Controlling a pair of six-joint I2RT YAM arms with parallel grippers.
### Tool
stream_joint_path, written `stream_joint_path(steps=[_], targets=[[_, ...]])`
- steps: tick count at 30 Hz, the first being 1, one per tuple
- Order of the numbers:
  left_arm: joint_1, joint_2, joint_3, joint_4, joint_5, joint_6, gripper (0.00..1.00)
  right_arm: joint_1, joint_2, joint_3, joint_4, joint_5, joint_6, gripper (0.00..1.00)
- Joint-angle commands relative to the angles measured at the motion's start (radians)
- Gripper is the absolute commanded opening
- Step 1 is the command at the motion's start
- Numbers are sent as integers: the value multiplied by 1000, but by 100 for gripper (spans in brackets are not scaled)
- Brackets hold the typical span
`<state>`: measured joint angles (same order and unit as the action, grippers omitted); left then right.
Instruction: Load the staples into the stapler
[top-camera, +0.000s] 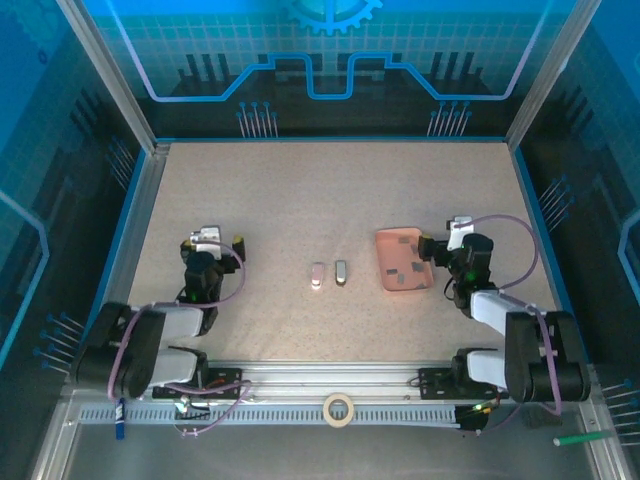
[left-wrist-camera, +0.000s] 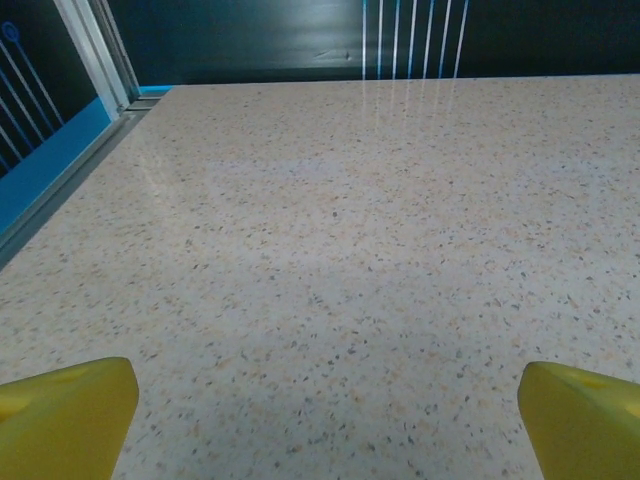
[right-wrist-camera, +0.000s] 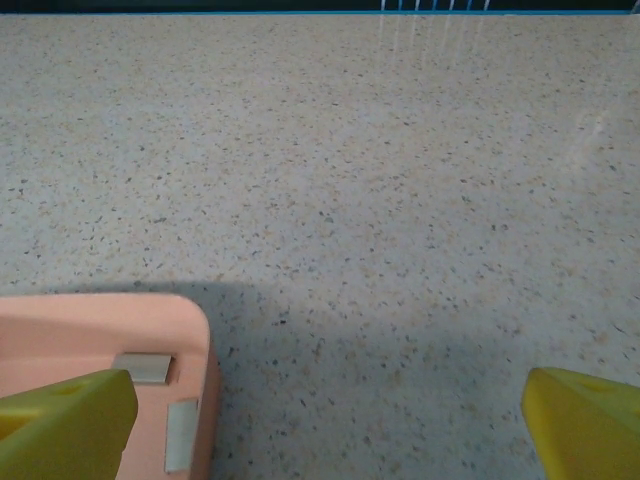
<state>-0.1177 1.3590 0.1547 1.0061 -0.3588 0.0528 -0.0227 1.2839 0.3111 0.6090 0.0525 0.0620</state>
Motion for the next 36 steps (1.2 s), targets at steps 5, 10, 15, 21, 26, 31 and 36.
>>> stream_joint_path(steps=[5,10,15,21,26,31,36], targets=[[57,158,137,34,74,-68,99,28,187,74,227,-59,-31,100],[92,194,202,-30,95,-88,99,69,246,69,303,20,-50,100],[90,194,208,-40,100,-82,99,74,247,84,269,36,-51,100],[90,192,209,-46,103,-84,99,74,245,86,261,37,-51,100],[90,192,209,-46,104,-84,99,74,246,86,262,38,-51,100],[92,192,213,-56,115,-83,99,74,246,86,262,38,-51,100],[91,192,210,-49,116,-80,99,74,246,86,262,37,-50,100]])
